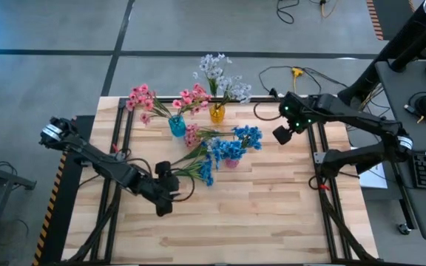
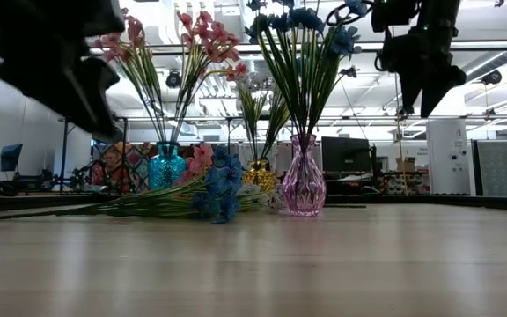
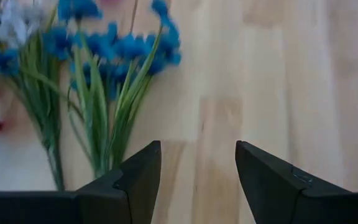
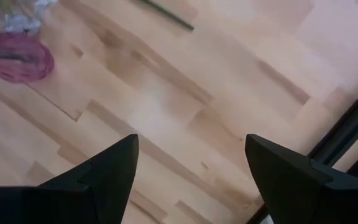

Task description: Sort flowers into vase by color

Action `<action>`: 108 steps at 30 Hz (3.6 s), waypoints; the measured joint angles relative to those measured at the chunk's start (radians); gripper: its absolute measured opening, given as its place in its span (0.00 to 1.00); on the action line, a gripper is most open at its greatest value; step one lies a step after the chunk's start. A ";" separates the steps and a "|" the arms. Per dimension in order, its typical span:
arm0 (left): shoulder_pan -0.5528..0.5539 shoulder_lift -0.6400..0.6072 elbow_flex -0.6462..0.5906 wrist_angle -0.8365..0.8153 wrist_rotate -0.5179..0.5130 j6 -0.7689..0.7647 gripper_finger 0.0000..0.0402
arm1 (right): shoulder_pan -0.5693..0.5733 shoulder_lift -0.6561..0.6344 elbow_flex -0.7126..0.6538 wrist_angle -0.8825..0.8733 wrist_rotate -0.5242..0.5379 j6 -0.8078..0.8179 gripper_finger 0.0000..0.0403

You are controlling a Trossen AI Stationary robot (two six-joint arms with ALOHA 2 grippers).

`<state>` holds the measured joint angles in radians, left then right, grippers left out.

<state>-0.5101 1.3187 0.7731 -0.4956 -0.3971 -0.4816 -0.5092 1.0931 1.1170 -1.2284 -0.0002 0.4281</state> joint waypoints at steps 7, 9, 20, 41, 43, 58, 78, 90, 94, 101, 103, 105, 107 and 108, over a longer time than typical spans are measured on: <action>0.035 0.050 0.000 -0.053 0.005 0.012 0.47 | 0.052 0.000 -0.045 0.006 0.001 0.035 0.71; 0.048 0.058 0.000 -0.054 0.036 0.039 0.46 | 0.060 0.000 -0.049 0.007 0.001 0.036 0.72; 0.105 0.058 -0.002 -0.055 0.038 0.142 0.41 | 0.060 0.000 -0.050 0.045 0.003 0.034 0.73; 0.181 0.060 -0.169 0.021 -0.025 0.098 0.50 | 0.060 0.002 -0.100 0.092 0.004 0.026 0.73; 0.181 0.061 -0.182 0.050 -0.013 0.098 0.48 | 0.060 0.002 -0.108 0.094 0.003 0.027 0.73; 0.181 0.114 -0.229 0.135 -0.008 0.050 0.16 | 0.060 0.002 -0.111 0.106 0.003 0.026 0.73; 0.144 0.045 -0.154 -0.012 0.049 0.039 0.00 | 0.060 -0.009 -0.111 0.106 0.002 0.017 0.73; -0.006 -0.215 -0.132 -0.027 0.040 0.062 0.00 | 0.145 -0.134 -0.111 0.176 0.051 0.029 0.73; -0.046 -0.304 -0.134 0.010 0.038 0.090 0.00 | 0.201 -0.179 -0.112 0.230 0.121 0.033 0.73; -0.083 -0.416 -0.134 0.132 0.015 0.245 0.00 | 0.262 -0.243 -0.112 0.371 0.318 0.000 0.73; -0.083 -0.438 -0.134 0.166 0.013 0.304 0.00 | 0.263 -0.258 -0.112 0.432 0.353 -0.035 0.73; -0.083 -0.458 -0.135 0.218 0.014 0.368 0.00 | 0.263 -0.271 -0.112 0.497 0.368 -0.074 0.73; -0.083 -0.475 -0.135 0.275 0.014 0.444 0.00 | 0.263 -0.281 -0.112 0.572 0.369 -0.118 0.73; -0.085 -0.483 -0.135 0.302 0.014 0.483 0.00 | 0.264 -0.286 -0.112 0.612 0.368 -0.140 0.73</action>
<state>-0.5947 0.8359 0.6384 -0.1939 -0.3833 0.0009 -0.2456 0.8070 1.0050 -0.6160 0.3678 0.2885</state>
